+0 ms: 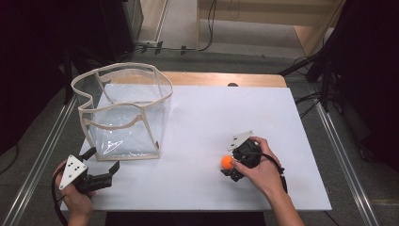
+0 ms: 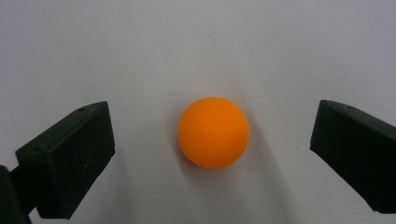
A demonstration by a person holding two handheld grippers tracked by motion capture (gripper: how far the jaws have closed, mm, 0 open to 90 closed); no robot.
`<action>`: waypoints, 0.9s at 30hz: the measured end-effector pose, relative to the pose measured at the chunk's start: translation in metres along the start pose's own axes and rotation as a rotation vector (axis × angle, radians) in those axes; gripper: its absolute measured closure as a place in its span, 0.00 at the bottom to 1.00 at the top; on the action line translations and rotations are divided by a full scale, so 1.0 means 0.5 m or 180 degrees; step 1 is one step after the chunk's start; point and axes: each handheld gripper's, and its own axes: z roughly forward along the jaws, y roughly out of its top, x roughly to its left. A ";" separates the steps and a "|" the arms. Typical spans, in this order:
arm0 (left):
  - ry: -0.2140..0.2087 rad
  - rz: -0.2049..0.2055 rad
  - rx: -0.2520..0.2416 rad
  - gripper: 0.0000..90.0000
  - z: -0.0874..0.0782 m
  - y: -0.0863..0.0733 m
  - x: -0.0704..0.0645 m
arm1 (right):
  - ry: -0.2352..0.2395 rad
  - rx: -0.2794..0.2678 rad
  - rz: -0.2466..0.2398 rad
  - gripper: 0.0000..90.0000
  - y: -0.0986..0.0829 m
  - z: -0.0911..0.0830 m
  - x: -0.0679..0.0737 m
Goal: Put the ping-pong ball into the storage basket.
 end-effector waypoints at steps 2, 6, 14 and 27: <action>0.0002 0.0002 0.0000 0.04 0.000 0.000 0.000 | 0.0011 0.0009 0.0012 0.12 0.001 0.002 0.000; 0.0005 0.0004 0.0000 0.04 0.000 0.000 0.000 | 0.0047 0.0081 0.0028 0.13 0.001 0.010 -0.001; 0.0003 0.0000 -0.0002 0.04 0.000 0.000 0.000 | 0.0043 0.0197 0.0045 0.27 0.002 0.025 0.000; 0.0004 0.0003 -0.0004 0.04 0.000 0.000 0.000 | 0.0041 0.0368 0.0038 0.53 0.004 0.040 -0.002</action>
